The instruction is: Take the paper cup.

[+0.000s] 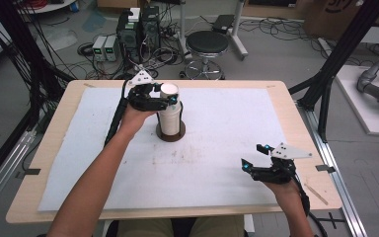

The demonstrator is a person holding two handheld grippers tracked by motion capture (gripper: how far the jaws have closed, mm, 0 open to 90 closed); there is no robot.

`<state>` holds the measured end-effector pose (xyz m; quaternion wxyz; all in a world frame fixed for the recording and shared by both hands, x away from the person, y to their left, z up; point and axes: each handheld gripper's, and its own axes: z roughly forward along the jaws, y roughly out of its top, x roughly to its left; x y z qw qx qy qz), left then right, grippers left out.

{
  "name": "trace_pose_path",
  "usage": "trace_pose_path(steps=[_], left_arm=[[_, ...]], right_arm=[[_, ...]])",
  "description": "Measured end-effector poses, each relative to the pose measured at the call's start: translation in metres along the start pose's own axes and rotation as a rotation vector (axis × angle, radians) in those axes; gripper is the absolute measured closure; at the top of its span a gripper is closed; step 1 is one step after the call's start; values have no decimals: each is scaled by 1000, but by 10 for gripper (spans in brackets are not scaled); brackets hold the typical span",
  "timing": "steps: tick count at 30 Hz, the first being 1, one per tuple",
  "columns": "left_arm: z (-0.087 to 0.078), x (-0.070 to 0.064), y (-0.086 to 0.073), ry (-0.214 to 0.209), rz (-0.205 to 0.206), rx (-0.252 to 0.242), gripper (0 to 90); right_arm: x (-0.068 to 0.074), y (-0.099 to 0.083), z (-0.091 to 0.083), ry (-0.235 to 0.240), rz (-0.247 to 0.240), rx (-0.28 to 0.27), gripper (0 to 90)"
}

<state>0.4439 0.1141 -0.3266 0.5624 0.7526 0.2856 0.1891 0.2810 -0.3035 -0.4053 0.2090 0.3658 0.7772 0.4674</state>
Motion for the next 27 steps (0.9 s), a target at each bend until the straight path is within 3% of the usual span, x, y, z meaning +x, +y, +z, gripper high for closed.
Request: trace_pose_path(steps=[6, 16, 27], left_arm=[[-9, 0, 10, -7, -48, -78, 346], [-33, -7, 45, -39, -38, -169, 351], [-79, -5, 52, -28, -32, -213, 360]], right_arm=[[0, 0, 0, 1, -1, 1, 201], [1, 0, -1, 1, -4, -2, 201], [-2, 2, 2, 6, 5, -5, 201]])
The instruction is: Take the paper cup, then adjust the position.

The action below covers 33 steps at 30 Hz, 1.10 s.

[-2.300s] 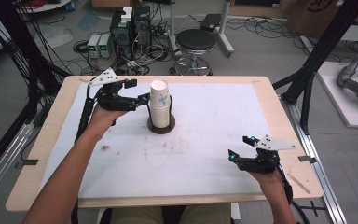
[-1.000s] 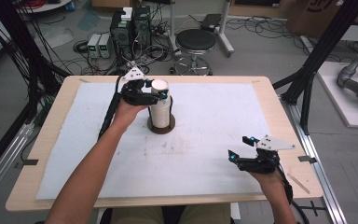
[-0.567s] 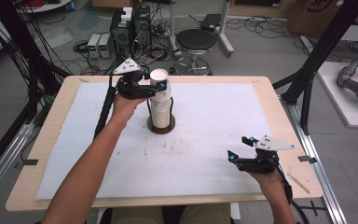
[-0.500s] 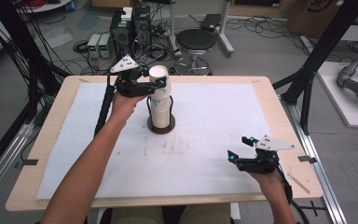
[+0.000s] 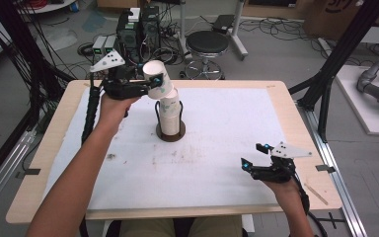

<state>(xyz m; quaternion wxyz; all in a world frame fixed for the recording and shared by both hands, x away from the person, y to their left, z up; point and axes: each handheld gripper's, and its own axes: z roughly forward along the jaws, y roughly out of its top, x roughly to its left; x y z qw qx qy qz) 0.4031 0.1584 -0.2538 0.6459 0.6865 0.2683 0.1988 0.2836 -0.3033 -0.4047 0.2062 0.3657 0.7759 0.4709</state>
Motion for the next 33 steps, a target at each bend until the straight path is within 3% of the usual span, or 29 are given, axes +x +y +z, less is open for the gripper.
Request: trace_pose_path(steps=[5, 14, 21, 33], left_arm=[[-28, -1, -7, -1, -7, -4, 361], [-63, -3, -43, -35, -28, -6, 361], [-68, -10, -65, -65, -15, 22, 361], [-58, -35, -86, -139, 13, 58, 360]], right_arm=[[3, 0, -3, -2, -3, -4, 201], [9, 8, 4, 14, -14, -15, 201], [11, 10, 11, 30, -23, -6, 201], [18, 14, 12, 73, -32, -16, 201]])
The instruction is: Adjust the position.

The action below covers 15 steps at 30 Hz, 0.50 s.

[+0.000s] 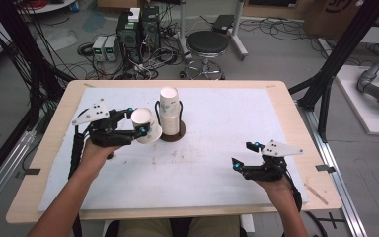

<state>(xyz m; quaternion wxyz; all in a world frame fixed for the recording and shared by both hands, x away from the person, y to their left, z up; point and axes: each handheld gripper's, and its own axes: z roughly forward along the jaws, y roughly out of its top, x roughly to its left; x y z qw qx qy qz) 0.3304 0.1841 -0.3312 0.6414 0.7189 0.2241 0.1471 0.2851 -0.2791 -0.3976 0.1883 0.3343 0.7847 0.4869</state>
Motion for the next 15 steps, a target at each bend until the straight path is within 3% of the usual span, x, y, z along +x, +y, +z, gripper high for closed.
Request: trace_pose_path(steps=[10, 15], left_arm=[[11, -13, -15, -63, -3, 26, 359], [16, -18, -19, -82, -3, 32, 359]], right_arm=[[6, 2, 5, 61, -11, -19, 200], [15, 6, 11, 124, -3, -28, 201]])
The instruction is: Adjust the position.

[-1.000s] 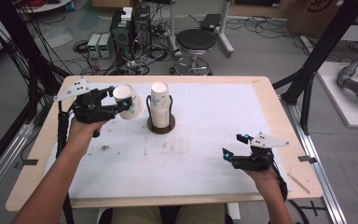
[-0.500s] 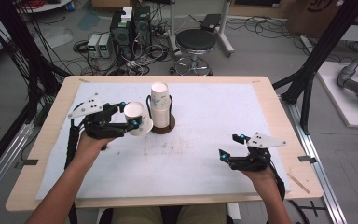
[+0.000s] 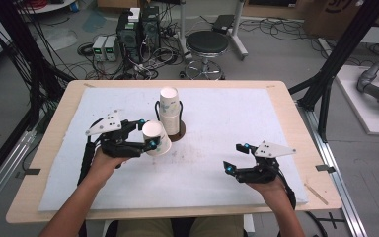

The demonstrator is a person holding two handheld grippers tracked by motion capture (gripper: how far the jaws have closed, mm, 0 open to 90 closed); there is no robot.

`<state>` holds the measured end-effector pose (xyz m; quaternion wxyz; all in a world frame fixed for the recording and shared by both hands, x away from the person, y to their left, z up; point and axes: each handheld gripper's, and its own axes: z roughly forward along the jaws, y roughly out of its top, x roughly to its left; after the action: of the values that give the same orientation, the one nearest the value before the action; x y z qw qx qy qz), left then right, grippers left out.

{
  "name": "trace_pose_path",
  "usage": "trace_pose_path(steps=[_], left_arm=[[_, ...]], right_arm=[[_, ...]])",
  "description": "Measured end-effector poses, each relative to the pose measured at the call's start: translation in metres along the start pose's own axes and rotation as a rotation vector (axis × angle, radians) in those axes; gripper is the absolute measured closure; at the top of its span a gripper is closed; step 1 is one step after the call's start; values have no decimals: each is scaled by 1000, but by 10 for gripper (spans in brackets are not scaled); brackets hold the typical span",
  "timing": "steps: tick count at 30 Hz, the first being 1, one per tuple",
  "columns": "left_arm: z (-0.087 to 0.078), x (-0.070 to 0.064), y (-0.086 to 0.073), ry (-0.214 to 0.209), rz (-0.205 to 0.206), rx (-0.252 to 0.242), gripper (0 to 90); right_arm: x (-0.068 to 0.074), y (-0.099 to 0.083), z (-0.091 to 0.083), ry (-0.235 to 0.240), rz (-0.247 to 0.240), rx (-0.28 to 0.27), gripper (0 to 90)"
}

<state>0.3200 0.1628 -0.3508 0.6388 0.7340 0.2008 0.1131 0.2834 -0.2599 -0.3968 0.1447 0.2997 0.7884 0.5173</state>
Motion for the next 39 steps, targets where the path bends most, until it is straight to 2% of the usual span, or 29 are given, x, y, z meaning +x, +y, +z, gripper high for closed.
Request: trace_pose_path(steps=[7, 12, 23, 30, 31, 33, 39], left_arm=[[10, -6, -1, -40, 18, 8, 359], [16, -9, 0, -60, 28, 16, 359], [24, -14, -1, -87, 35, 34, 359], [32, -19, -1, -130, 42, 41, 360], [33, -20, -1, -135, 43, 41, 360], [35, -22, -2, -145, 43, 41, 359], [41, -26, -3, -174, 50, 45, 359]], right_arm=[[14, 12, 15, 100, -52, -15, 201], [22, 20, 28, 150, -84, -17, 201], [27, 30, 43, 216, -113, 0, 200], [33, 37, 53, 260, -136, 11, 201], [33, 38, 55, 254, -145, 6, 200], [35, 40, 58, 282, -143, 14, 200], [37, 42, 67, 312, -142, 14, 200]])
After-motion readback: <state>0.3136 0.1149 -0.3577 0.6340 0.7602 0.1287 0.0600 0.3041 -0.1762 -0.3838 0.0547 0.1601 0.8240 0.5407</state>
